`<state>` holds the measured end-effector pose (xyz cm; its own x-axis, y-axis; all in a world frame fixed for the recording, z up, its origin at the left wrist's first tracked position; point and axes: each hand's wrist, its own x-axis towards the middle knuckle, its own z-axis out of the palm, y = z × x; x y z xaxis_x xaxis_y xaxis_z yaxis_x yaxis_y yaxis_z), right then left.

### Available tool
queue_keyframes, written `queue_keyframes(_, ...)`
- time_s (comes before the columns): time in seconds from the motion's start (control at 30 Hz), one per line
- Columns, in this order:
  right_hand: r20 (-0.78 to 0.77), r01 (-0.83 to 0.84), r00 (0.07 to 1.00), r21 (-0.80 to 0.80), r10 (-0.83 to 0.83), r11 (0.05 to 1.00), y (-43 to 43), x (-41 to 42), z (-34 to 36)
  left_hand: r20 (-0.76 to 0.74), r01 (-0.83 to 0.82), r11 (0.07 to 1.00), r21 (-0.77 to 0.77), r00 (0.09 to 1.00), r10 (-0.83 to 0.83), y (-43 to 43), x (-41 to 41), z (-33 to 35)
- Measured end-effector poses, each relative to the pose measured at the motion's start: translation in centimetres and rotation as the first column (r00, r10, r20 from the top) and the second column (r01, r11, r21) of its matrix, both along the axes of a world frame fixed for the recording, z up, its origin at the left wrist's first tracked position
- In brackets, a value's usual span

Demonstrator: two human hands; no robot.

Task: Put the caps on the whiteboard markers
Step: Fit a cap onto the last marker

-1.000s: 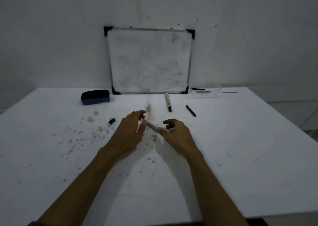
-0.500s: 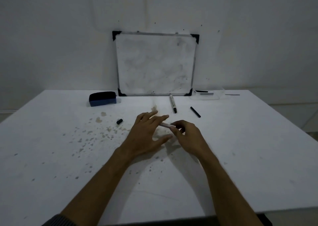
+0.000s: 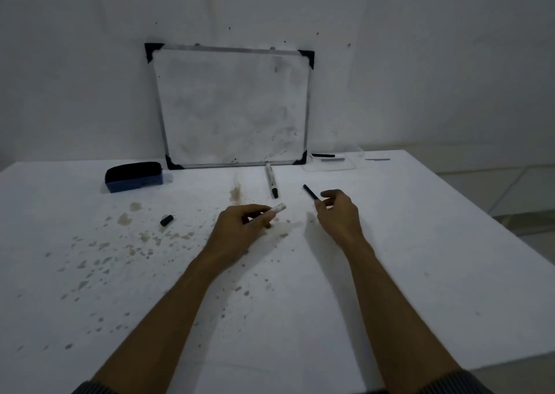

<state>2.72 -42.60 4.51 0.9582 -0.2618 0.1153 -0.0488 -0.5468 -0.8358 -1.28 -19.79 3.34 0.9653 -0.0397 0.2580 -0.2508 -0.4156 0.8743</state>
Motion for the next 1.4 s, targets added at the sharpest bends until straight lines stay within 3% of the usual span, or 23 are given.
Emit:
queue_keyframes(0.23,0.078,0.142,0.989,-0.331,-0.123,0.933,1.1,3.7,-2.1,-0.072,0.0,0.999,-0.044,0.997,-0.003,0.3,0.3,-0.2)
queue_keyframes(0.3,0.106,0.139,0.988,-0.333,-0.109,0.933,1.1,3.6,-2.5,-0.068,-0.013,0.999,-0.035,0.998,0.011,0.3,0.4,-0.2)
queue_keyframes(0.43,0.147,-0.013,0.989,-0.009,0.014,1.0,0.8,2.7,-1.4,-0.071,-0.013,0.988,-0.155,0.997,0.002,0.7,0.2,0.6)
queue_keyframes(0.5,0.124,-0.114,0.988,0.22,0.088,0.969,1.4,2.1,-0.3,-0.034,-0.013,0.983,-0.186,0.999,0.007,1.8,-0.1,1.3)
queue_keyframes(0.57,0.058,-0.169,0.985,0.53,0.163,0.831,2.4,1.4,1.0,0.012,-0.041,0.985,-0.17,0.999,0.043,3.6,-0.3,1.9)
queue_keyframes(0.63,-0.016,-0.16,0.957,0.803,0.288,0.574,3.6,0.9,1.9,0.019,-0.092,0.98,-0.175,0.995,0.097,5.6,-0.6,2.0)
queue_keyframes(0.7,-0.035,-0.13,0.923,0.909,0.382,0.396,5.0,0.4,2.2,-0.006,-0.131,0.972,-0.192,0.991,0.133,6.9,-1.0,1.8)
queue_keyframes(0.77,-0.036,-0.116,0.914,0.931,0.404,0.347,6.4,0.0,2.1,-0.046,-0.114,0.971,-0.212,0.993,0.106,7.1,-1.4,1.6)
queue_keyframes(0.93,-0.064,-0.068,0.945,0.92,0.32,0.385,8.1,-0.5,0.9,-0.088,-0.044,0.976,-0.211,0.996,0.026,6.2,-1.5,1.7)
queue_keyframes(1.13,-0.014,-0.106,0.982,0.783,0.188,0.613,7.9,-0.2,0.2,-0.099,-0.051,0.961,-0.273,0.995,0.025,6.9,-0.8,1.0)
queue_keyframes(1.4,0.038,-0.131,0.99,0.622,0.137,0.772,8.2,-0.1,-0.2,-0.091,-0.015,0.974,-0.225,0.996,-0.006,6.7,-0.5,0.7)
